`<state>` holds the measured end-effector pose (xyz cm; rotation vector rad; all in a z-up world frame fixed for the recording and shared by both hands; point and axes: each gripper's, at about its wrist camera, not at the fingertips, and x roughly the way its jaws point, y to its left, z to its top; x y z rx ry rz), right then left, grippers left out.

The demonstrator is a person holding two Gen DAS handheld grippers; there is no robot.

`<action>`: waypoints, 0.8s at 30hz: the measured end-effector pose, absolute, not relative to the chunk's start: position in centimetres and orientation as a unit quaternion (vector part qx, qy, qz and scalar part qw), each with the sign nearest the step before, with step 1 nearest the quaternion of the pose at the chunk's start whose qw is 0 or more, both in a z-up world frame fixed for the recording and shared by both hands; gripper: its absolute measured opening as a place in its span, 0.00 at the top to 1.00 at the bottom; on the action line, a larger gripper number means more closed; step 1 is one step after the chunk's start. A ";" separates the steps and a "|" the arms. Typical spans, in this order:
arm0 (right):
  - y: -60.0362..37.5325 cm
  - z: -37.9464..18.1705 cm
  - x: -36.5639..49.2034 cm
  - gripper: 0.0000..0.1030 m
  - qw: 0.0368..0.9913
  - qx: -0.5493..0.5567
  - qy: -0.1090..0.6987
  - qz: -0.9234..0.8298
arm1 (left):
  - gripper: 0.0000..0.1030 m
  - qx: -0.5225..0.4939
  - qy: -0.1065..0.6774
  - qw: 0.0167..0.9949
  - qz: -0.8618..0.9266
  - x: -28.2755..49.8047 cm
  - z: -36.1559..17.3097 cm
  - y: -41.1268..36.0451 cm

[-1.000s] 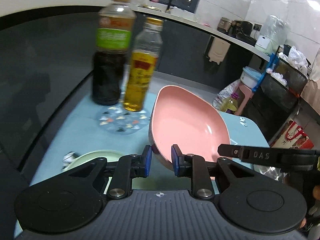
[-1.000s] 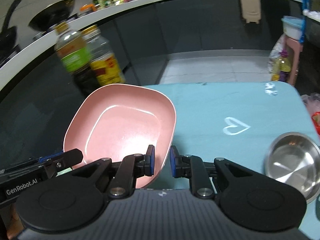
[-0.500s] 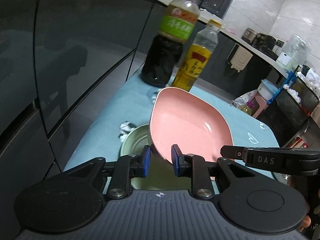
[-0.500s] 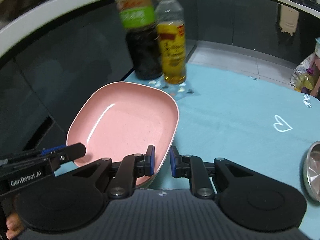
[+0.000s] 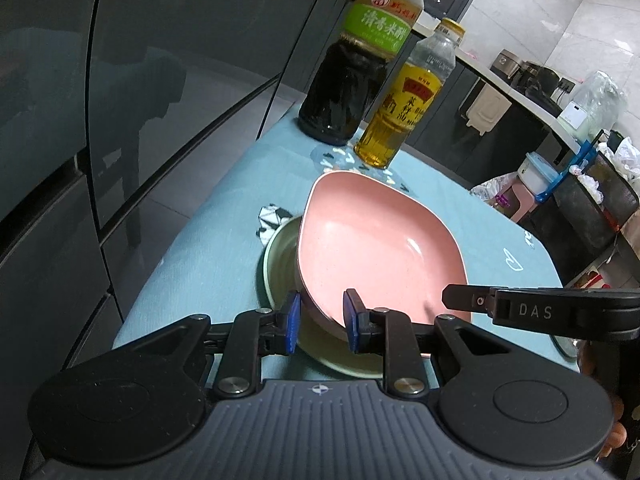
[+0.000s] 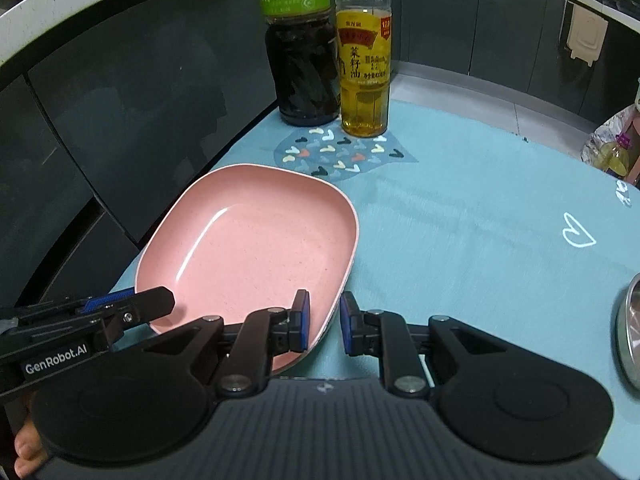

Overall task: Organize plates and bowls
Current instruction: 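Carry the pink dish over the green plate and lower it on, then open the left gripper and release the pink dish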

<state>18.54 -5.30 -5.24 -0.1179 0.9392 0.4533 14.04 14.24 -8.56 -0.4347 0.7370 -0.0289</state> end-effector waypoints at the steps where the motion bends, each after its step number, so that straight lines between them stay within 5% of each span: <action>1: -5.3 -5.3 18.6 0.96 0.865 -0.057 0.450 0.216 | 0.80 -0.209 0.359 0.910 -0.014 14.0 -8.6 14.2; 24: -6.4 -5.2 18.5 0.96 0.863 -0.031 0.452 0.225 | 0.74 -0.196 0.353 0.915 -0.009 12.7 -8.1 14.4</action>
